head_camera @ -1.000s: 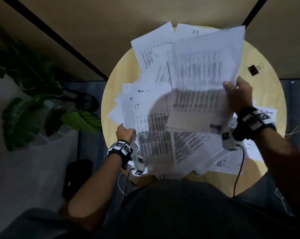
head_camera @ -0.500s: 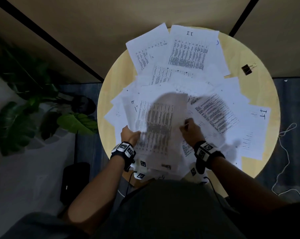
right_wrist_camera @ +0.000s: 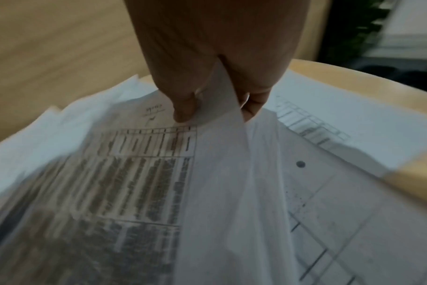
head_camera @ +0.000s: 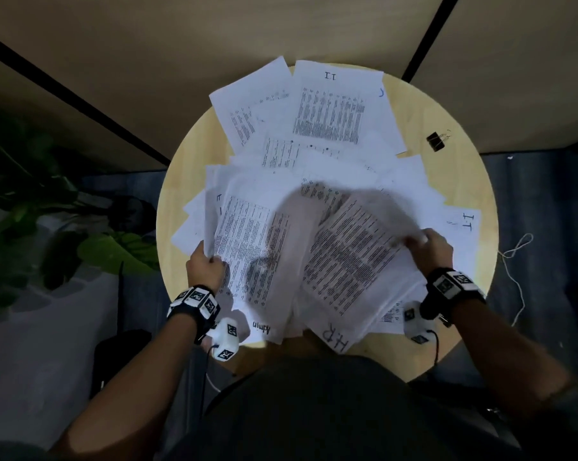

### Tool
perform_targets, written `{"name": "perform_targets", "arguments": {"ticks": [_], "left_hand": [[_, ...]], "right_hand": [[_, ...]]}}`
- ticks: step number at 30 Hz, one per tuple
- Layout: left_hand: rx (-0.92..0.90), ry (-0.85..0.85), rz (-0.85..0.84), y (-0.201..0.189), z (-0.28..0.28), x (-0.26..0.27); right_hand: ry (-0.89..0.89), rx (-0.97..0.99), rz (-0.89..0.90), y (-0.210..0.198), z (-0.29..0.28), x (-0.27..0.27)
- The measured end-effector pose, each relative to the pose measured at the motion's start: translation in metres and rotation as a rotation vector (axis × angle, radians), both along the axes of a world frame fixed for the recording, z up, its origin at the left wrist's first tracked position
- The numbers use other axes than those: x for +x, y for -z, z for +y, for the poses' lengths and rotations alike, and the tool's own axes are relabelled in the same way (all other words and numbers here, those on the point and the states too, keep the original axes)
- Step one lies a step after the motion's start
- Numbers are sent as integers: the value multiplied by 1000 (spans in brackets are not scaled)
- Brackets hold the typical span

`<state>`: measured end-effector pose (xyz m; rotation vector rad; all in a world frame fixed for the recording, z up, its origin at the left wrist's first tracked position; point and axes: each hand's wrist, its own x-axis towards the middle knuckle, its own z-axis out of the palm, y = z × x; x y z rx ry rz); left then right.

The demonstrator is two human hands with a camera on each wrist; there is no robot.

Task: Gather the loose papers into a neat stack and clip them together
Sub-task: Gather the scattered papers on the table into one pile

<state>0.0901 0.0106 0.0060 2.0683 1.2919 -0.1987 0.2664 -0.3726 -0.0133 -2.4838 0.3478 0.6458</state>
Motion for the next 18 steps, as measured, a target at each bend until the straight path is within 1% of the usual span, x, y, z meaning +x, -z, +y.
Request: {"name": "perform_targets", "arguments": {"ticks": [2, 3, 4, 5, 6, 7, 8, 9, 12, 15, 18], "left_hand": [[-6, 23, -2, -1, -7, 3], [-7, 33, -9, -1, -11, 6], [-16, 34, -4, -1, -15, 8], [-18, 46, 4, 1, -18, 9], [-26, 51, 25, 3, -21, 12], [-31, 57, 43, 6, -23, 14], [-37, 60, 71, 7, -26, 16], [-40, 63, 92, 7, -27, 18], [-32, 66, 155, 1, -32, 23], [-32, 43, 184, -3, -31, 22], [-15, -29, 221, -5, -23, 19]], "right_hand": [[339, -7, -75, -5, -7, -5], [507, -47, -66, -10, -7, -11], [629, -91, 6, -11, -7, -19], [688, -102, 123, -10, -3, -28], [715, -70, 244, -8, 0, -37], [722, -7, 336, -5, 4, -46], [712, 48, 384, -2, 8, -53], [692, 79, 381, -3, 13, -58], [603, 116, 201, -5, 29, -67], [518, 207, 13, -19, 39, -65], [411, 161, -157, -28, 28, -56]]}}
